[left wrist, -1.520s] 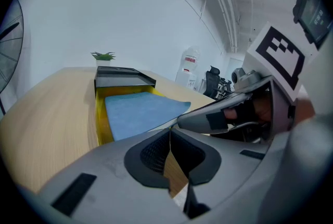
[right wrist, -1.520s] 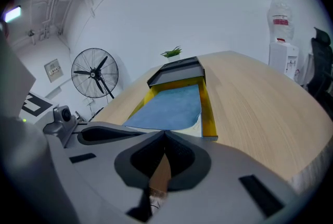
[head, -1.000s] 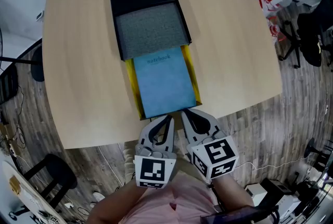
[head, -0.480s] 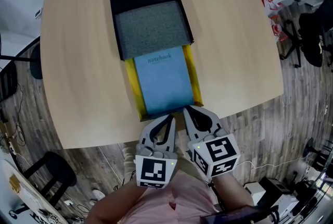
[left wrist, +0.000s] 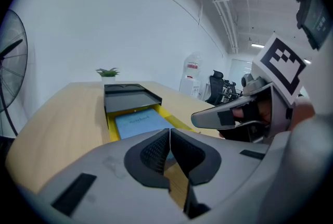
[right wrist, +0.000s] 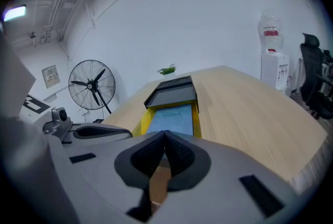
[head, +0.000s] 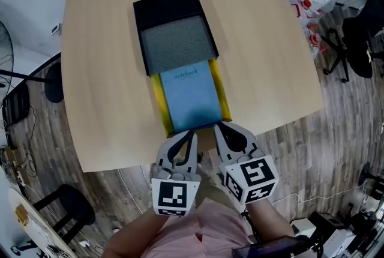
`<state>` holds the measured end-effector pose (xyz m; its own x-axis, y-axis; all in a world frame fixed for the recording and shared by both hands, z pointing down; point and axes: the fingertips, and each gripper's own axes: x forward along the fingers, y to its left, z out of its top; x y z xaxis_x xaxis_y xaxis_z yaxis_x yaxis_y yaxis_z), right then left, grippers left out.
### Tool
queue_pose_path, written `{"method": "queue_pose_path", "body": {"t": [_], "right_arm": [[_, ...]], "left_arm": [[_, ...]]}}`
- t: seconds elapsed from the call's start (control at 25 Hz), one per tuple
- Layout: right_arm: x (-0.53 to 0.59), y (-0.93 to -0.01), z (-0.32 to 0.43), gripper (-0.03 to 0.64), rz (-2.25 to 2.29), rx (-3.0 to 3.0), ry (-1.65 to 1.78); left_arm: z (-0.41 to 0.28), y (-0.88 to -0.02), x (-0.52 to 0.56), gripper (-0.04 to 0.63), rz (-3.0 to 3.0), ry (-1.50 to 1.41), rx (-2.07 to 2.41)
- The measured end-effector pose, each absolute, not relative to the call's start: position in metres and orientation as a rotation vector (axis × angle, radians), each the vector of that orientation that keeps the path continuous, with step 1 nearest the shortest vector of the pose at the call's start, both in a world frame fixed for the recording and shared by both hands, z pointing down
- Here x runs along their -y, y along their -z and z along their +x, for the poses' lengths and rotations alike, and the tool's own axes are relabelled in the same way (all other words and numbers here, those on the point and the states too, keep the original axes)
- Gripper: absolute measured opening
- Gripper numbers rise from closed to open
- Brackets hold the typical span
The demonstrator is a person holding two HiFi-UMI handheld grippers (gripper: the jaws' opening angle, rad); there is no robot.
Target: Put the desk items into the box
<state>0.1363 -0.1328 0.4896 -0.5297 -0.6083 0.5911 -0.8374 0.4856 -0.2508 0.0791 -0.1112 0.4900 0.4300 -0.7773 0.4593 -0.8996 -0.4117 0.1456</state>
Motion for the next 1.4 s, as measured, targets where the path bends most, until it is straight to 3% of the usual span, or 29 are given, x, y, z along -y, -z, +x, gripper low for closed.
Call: {"method": "queue_pose_path", "body": {"t": [0.68, 1.4], "right_arm": [[0.122, -0.308, 0.145, 0.002, 1.486, 2.619, -0.193], [0.117, -0.274, 0.144, 0.002, 1.488, 2.624, 0.008]], "left_arm": [[0.037, -0.285, 0.112, 0.017, 2.549, -0.106, 1.889], [0.021, -0.244, 0.109, 0.017, 2.539, -0.019, 1.999]]}}
